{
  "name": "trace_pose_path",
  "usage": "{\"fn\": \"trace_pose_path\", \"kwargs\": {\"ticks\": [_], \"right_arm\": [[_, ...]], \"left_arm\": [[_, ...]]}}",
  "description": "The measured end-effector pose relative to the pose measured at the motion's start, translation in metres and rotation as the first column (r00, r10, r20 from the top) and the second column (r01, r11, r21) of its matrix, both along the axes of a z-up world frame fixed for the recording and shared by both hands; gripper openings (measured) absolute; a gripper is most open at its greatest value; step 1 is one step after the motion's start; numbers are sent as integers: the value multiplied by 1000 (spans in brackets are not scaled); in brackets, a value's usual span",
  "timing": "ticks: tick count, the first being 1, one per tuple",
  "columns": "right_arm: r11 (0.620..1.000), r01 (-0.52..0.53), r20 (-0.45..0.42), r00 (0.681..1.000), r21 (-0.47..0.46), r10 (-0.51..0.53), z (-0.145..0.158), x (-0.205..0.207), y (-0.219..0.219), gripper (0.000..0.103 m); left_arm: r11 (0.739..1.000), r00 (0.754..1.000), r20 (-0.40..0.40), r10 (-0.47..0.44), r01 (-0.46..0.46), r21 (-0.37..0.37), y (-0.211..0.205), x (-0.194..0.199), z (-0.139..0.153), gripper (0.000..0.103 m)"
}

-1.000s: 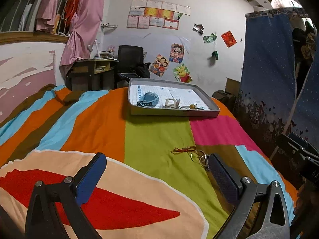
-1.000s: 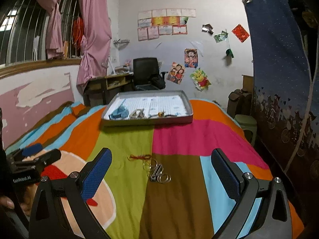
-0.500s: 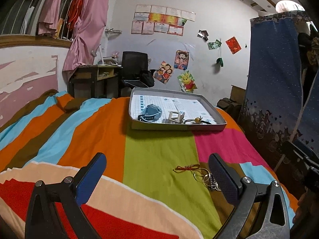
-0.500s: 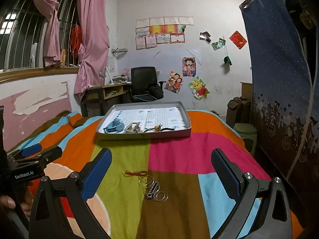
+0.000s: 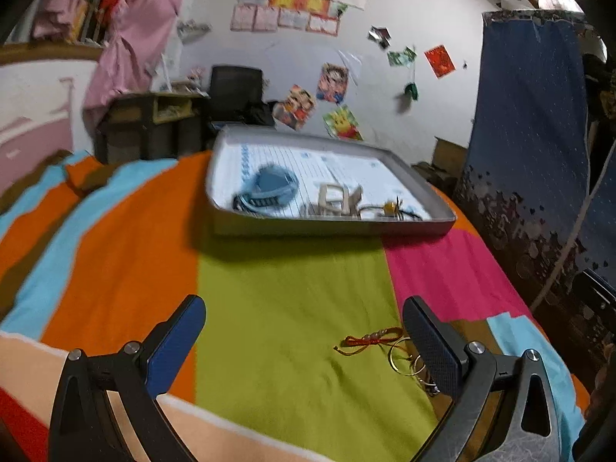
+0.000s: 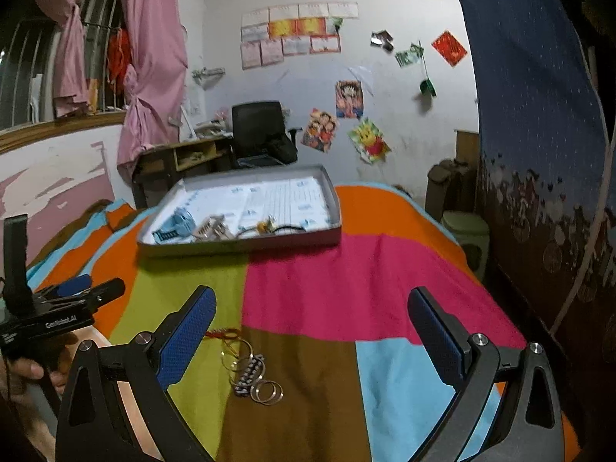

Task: Organize jewelry
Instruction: 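Lower the left tool onto the red beaded cord bracelet and close, then lift the red bracelet with the left tool and carry it over the tray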

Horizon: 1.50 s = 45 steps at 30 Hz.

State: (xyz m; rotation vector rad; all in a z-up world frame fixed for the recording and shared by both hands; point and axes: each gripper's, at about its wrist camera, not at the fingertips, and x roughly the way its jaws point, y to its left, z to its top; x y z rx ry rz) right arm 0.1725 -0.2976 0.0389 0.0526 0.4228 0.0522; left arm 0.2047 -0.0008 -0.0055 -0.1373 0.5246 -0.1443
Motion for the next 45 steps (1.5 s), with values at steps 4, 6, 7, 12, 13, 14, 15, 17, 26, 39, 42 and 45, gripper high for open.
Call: {"fn": "trace_pose_path", "kwargs": {"ticks": [4,6,7,12,13,14,15,17,26,39,42,45], "right_arm": [[1000,-5,-58,998,8,6,-23,13,4,98],[1000,-20,-93,995,5,20,-38,20,8,98],[1000,-25,-109,994,2,25,-45,21,11,98],[999,-50,-185,982,1,49,-74,21,19,93],[998,-57,-205,977,-1,55,-80,22,20,87],[998,-63,-222,973,-1,61,-85,23,21,82],[997,-71,-245,967,-2,69,-91,25,23,79],[997,-79,-268,960,-6,75,-98,27,25,69],[991,-125,-380,919,-36,103,-120,46,41,33],[992,-125,-431,896,-20,104,-135,56,56,28],[993,-119,-434,895,-1,107,-137,54,56,21],[992,-122,-440,890,25,120,-138,52,56,10]], "left_arm": [[996,994,-62,-95,94,-8,-1,21,-29,103],[990,985,-107,-138,138,-12,-2,31,-40,103],[987,980,-122,-158,157,-17,-3,35,-43,103],[963,951,-149,-270,268,-34,-15,51,-51,96],[957,946,-152,-288,288,-25,-18,53,-51,93],[950,938,-157,-309,311,-11,-23,55,-53,89],[944,932,-162,-325,329,-2,-27,57,-54,85],[935,921,-174,-348,353,0,-32,60,-58,77],[875,843,-250,-477,481,-48,-53,78,-75,46],[818,817,-323,-477,547,176,-80,74,-88,8],[809,815,-333,-474,552,199,-80,66,-86,5],[821,814,-347,-466,544,174,-74,59,-85,5]]}}
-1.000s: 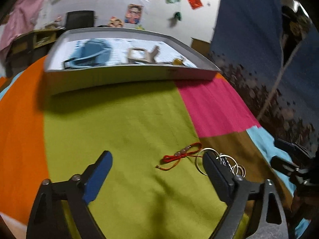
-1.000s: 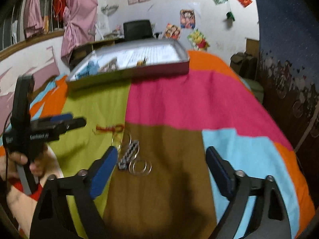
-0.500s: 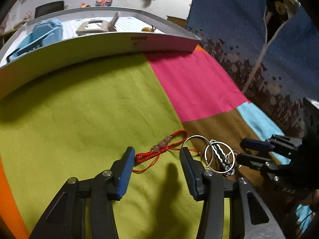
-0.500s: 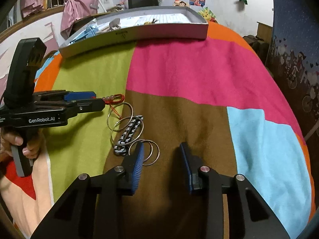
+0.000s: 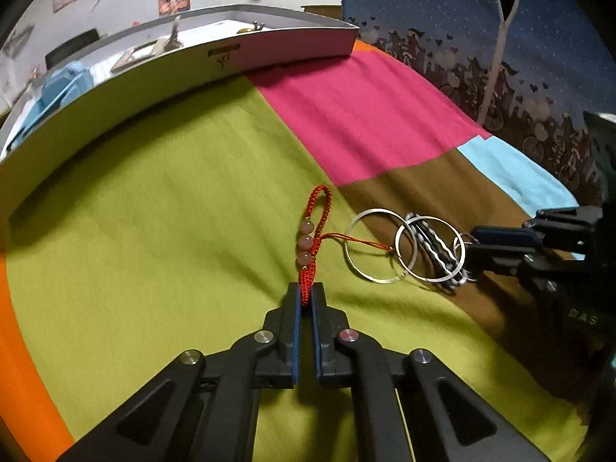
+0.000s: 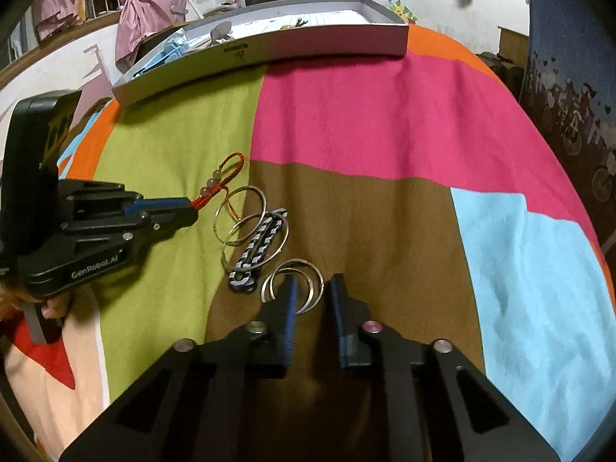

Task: Organize jewelry
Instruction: 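Lift the red bracelet with the left tool and carry it over the tray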

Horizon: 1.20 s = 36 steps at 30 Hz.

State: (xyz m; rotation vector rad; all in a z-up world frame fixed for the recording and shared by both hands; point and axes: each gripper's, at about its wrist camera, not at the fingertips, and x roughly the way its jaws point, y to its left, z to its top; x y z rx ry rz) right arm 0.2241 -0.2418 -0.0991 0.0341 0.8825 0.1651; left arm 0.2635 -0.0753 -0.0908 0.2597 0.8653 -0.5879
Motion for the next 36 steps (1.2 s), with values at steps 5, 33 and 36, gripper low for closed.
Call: {"fn": "trace_pose_path", "kwargs": {"ticks": [5,33,36], "right_arm": [[999,-16,0,1000,39,16,0,-10,1,4],[986,4,150,988,167,-29,30,-54,-28,4],[984,4,165,986,181,-34,36,-53,-28,4]], "left_arm": [[995,994,-93,59,-66,-74,16,-13,-1,5],[918,929,-326,175,-274,-289,29,-90,25,5],[911,945,-245,216,-285,-297,32,-93,41,5]]}}
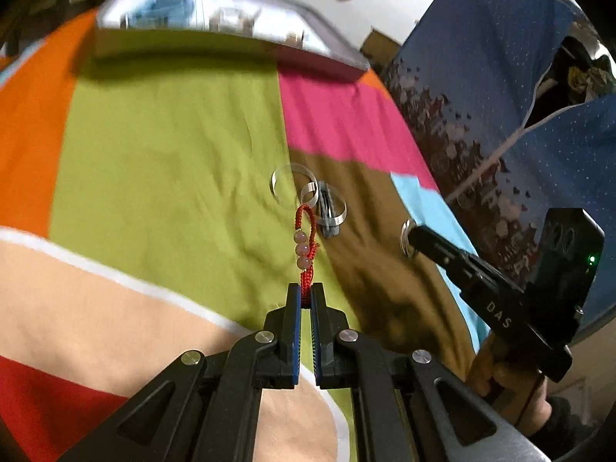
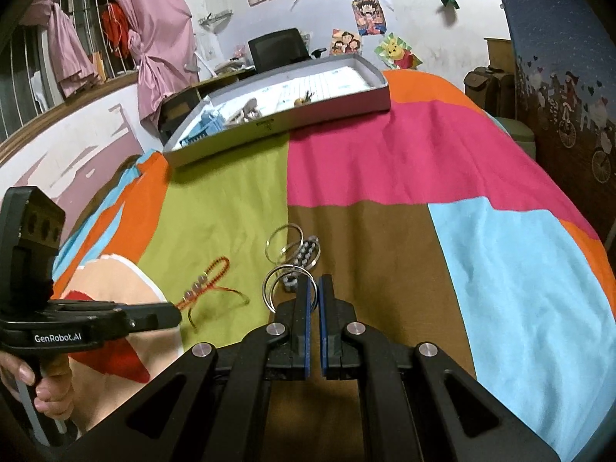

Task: Organize jewelry
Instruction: 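Lift the red bracelet with the left tool and carry it over the tray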

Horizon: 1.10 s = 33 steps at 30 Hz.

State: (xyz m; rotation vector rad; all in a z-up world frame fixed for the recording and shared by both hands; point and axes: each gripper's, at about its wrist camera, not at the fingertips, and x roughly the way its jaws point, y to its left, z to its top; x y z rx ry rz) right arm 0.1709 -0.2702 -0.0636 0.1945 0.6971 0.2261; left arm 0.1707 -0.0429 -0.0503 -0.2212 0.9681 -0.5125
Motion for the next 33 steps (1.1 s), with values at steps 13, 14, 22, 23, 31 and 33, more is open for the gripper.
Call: {"fn": "trace_pose_path", "kwargs": {"ticks": [13,14,22,23,31,33], "right_arm": [[997,-50,67,996,-61,54,76,76,5,4],[996,-54,69,996,-67,59,82,85,7,4],[990,-84,67,994,-118,92,112,182,39,4],[989,-83,61,994,-120,90,112,191,42,4],[980,-90,21,995,-177,95,90,242,67,4],[978,-93,14,995,-185,98,83,245,69,4]], "left_arm": [[989,955,257,145,-144,-24,31,87,100,5],[988,950,270,155,-154,-23,33,97,105,5],[982,933,314,177,-190,11,42,178,114,5],[981,934,313,174,-191,25,41,188,112,5],[980,951,266,160,-184,70,33,231,86,5],[979,955,251,159,-185,82,32,234,79,5]]}}
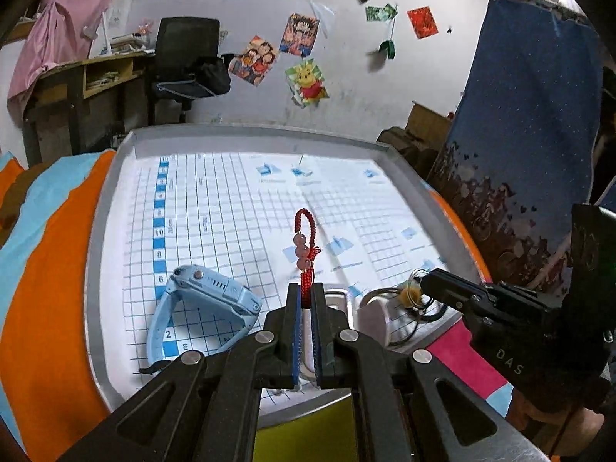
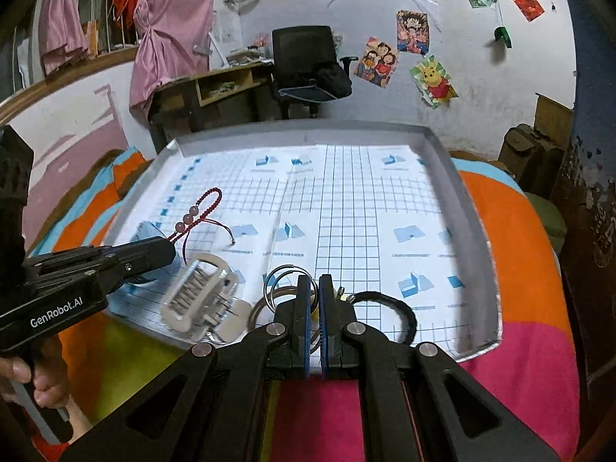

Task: Organize jewelry
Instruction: 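Lift the red bracelet with the left tool and carry it over the tray, then open the left tool to release the bracelet into the tray, then withdraw the left tool from the tray back toward the last keyring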

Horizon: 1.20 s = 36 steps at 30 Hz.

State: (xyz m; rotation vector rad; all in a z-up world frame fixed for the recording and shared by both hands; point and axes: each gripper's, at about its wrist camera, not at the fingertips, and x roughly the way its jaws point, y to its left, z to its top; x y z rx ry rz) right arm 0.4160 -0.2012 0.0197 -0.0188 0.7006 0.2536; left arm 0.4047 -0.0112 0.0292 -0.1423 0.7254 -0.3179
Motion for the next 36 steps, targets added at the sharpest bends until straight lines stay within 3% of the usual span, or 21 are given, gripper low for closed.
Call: {"fn": "trace_pose_path", "kwargs": {"ticks": [11,13,16,18,20,22,25,27,30,32,36], "right_arm": [[1000,16,26,1000,20,-17,1,-7,-16,5],[999,27,35,999,30,-28,5,-12,-21,5],[998,47,60,997,52,-50,17,-24,-31,5],[995,67,80,994,68,-72,26,-34,-39,13],[992,89,111,989,87,-99,36,-48,-48,40],[989,99,147,982,111,-115,47,-62,-57,46],[989,98,191,974,114,-119,64,-85,-63,46],[989,91,225,968,113,-115,74,-101,-66,53],[989,84,289,950,121,-116,91,-134,-69,70],[987,91,314,941,129,-128,97,-152,-73,83],[987,93,349,927,129,-133,106,-189,-77,89]], "left_arm": [[1000,999,-33,28,-28,-2,-1,-4,-8,9],[1000,1000,-18,25,-25,2,-3,-10,-3,14],[1000,999,22,25,-25,-3,-5,-24,8,31],[999,998,59,30,-28,-24,-5,-37,18,57],[998,992,118,49,-44,-48,-4,-53,29,72],[997,986,158,59,-50,-63,-3,-67,39,76],[996,982,180,62,-51,-70,-2,-86,50,83],[994,975,208,85,-70,-79,0,-103,56,95],[989,957,257,132,-111,-96,5,-129,63,103],[985,943,290,163,-139,-103,8,-150,67,103],[980,924,331,193,-167,-104,13,-189,71,103]]}}
